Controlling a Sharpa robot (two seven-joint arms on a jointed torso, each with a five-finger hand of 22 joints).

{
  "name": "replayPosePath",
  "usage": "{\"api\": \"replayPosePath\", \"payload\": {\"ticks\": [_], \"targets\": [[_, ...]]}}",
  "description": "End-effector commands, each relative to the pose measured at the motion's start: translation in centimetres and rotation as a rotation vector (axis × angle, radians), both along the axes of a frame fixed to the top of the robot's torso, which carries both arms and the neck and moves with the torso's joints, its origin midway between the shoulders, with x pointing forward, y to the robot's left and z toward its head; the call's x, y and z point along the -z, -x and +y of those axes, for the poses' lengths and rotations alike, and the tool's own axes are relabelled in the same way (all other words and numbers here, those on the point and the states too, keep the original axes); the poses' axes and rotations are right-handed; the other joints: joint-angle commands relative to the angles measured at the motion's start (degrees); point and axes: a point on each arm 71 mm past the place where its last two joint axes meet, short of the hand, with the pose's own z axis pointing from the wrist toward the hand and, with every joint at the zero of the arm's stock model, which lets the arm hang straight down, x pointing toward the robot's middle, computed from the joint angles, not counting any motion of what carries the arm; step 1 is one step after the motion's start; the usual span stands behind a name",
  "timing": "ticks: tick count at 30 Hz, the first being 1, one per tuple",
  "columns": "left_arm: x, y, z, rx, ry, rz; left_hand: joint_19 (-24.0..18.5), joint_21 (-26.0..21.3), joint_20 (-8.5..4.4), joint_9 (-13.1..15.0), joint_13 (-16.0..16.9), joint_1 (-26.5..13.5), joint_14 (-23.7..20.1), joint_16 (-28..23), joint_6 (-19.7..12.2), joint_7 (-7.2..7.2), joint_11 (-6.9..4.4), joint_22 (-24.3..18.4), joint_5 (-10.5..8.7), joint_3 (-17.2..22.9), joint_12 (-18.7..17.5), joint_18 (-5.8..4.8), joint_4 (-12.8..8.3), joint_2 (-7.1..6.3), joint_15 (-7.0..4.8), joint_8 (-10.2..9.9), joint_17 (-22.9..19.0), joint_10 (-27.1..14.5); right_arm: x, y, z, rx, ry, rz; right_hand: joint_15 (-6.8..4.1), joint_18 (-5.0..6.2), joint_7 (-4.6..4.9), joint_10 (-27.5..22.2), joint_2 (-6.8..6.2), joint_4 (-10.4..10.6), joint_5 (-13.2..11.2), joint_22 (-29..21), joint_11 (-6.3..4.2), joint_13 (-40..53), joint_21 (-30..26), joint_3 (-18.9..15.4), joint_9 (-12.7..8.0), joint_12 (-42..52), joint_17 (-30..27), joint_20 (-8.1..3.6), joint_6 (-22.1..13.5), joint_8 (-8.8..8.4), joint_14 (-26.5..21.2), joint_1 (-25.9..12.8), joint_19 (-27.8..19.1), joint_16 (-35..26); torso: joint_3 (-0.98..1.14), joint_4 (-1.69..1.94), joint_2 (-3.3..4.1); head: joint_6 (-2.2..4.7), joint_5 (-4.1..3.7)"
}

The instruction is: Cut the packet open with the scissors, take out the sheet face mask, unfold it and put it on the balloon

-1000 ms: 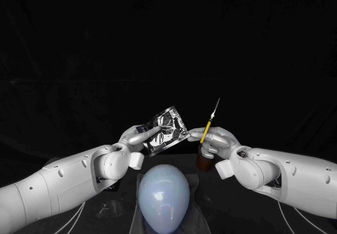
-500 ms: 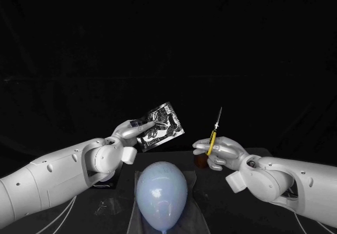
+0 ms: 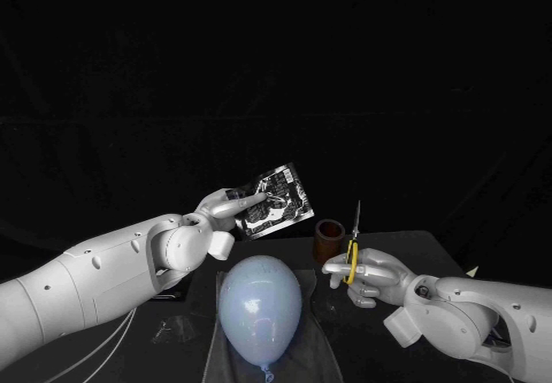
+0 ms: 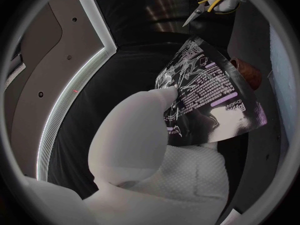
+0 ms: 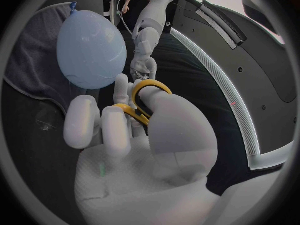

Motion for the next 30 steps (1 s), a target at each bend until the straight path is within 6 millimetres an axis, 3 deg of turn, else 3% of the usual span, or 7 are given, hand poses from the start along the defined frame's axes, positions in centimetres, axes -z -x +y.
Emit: {"api": "replayPosePath", "payload": {"ticks": [1, 6, 11, 18, 19, 23, 30], "targets": [[-0.09, 0.07, -0.75, 0.034, 0.000, 0.007, 0.5, 0.3, 0.13, 1.5, 0.1, -0.5, 0.3, 0.0, 0.4, 0.08, -0.07, 0.1, 0.19, 0.4, 0.2, 0.39, -0.1, 0.09, -0.03, 0.4, 0.1, 0.4, 0.31, 0.70, 0.56, -0.099, 0.005, 0.025, -0.54, -0.29, -0.54, 10.2, -2.02, 0.6, 0.4, 3.7, -6.37, 8.9, 0.5, -1.2, 1.4, 29.3, 1.4, -0.50, 0.4, 1.50, 1.4, -1.4, 0.2, 0.7, 0.02, -0.01, 0.09, -0.68, -0.69], [-0.03, 0.10, -1.14, 0.043, 0.000, 0.011, 0.5, 0.3, 0.13, 1.5, 0.1, -0.6, 0.3, -0.1, 0.4, 0.08, -0.07, 0.0, 0.18, 0.4, 0.2, 0.38, -0.1, 0.10, -0.03, 0.4, 0.1, 0.4, 0.61, 1.02, 0.44, -0.123, 0.012, 0.042, -0.84, -0.28, -1.07, 10.9, -5.46, 2.4, 0.3, 3.9, -6.67, 23.2, 0.3, -4.7, 4.5, 43.4, 3.8, -0.68, 0.5, 4.17, 1.8, -4.5, 0.2, 1.8, -0.05, 0.15, 0.04, -1.56, -1.56], [0.00, 0.18, -1.25, 0.048, -0.001, 0.015, 0.5, 0.3, 0.13, 1.5, 0.1, -0.6, 0.3, -0.1, 0.4, 0.08, -0.07, 0.0, 0.18, 0.4, 0.2, 0.38, -0.1, 0.10, -0.03, 0.4, 0.1, 0.4, 0.76, 1.06, 0.17, -0.113, 0.034, 0.046, -1.45, -0.29, -2.20, 14.6, -6.52, 5.5, -0.2, 4.2, -7.89, 45.5, 0.1, -9.5, 15.1, 68.6, 18.8, -1.34, 0.3, 12.05, 4.3, -7.1, 0.4, 8.3, -0.04, 0.19, 0.07, -2.09, -1.94], [0.03, 0.27, -1.30, 0.055, -0.002, 0.019, 0.5, 0.3, 0.12, 1.6, 0.1, -0.7, 0.3, -0.1, 0.3, 0.07, -0.07, 0.0, 0.19, 0.5, 0.2, 0.38, -0.1, 0.12, -0.03, 0.4, 0.1, 0.4, 0.99, 0.94, -0.25, -0.081, 0.078, 0.055, -2.26, -0.31, -3.61, 16.0, -6.98, 9.3, 0.0, 4.5, -8.75, 49.9, -0.1, -15.4, 27.1, 74.3, 25.7, -2.05, -0.8, 20.75, 5.5, -8.7, 0.5, 10.9, -0.14, 0.20, -0.01, -2.99, -2.36], [0.03, 0.27, -1.27, 0.056, -0.002, 0.020, 0.5, 0.3, 0.12, 1.6, 0.1, -0.7, 0.3, -0.1, 0.3, 0.07, -0.07, 0.0, 0.19, 0.5, 0.2, 0.38, -0.1, 0.12, -0.03, 0.4, 0.1, 0.4, 1.02, 0.93, -0.27, -0.079, 0.087, 0.056, -2.44, -0.27, -3.98, 16.0, -6.99, 10.4, 0.0, 4.5, -9.04, 49.9, -0.2, -17.0, 31.7, 74.3, 26.5, -2.25, 1.9, 27.90, 5.6, -9.1, 0.4, 11.2, -0.14, 0.20, -0.02, -3.17, -2.40], [0.06, 0.26, -1.11, 0.054, -0.004, 0.022, 0.5, 0.3, 0.12, 1.6, 0.1, -0.7, 0.3, -0.1, 0.3, 0.07, -0.07, 0.0, 0.19, 0.5, 0.2, 0.38, -0.1, 0.12, -0.03, 0.4, 0.1, 0.4, 1.08, 0.87, -0.27, -0.067, 0.115, 0.053, -2.93, -0.33, -4.72, 16.0, -6.10, 12.4, 0.1, 4.9, -9.65, 49.9, 0.0, -20.4, 40.0, 74.3, 28.1, -2.68, 9.0, 43.76, 6.0, -7.9, 0.6, 11.7, -0.12, 0.20, -0.01, -3.52, -2.46], [0.07, 0.33, -1.03, 0.057, -0.004, 0.023, 0.5, 0.3, 0.12, 1.6, 0.1, -0.7, 0.3, -0.1, 0.3, 0.07, -0.07, 0.0, 0.19, 0.5, 0.2, 0.38, -0.1, 0.12, -0.03, 0.4, 0.1, 0.4, 1.13, 0.74, -0.01, -0.064, 0.132, 0.050, -3.16, -0.77, -5.00, 16.0, -4.77, 13.7, 0.1, 6.1, -9.87, 49.9, 2.0, -21.9, 40.2, 74.3, 28.5, -2.91, 9.0, 45.69, 6.1, -7.0, 1.6, 11.9, -0.17, 0.20, 0.02, -3.40, -2.28]]}}
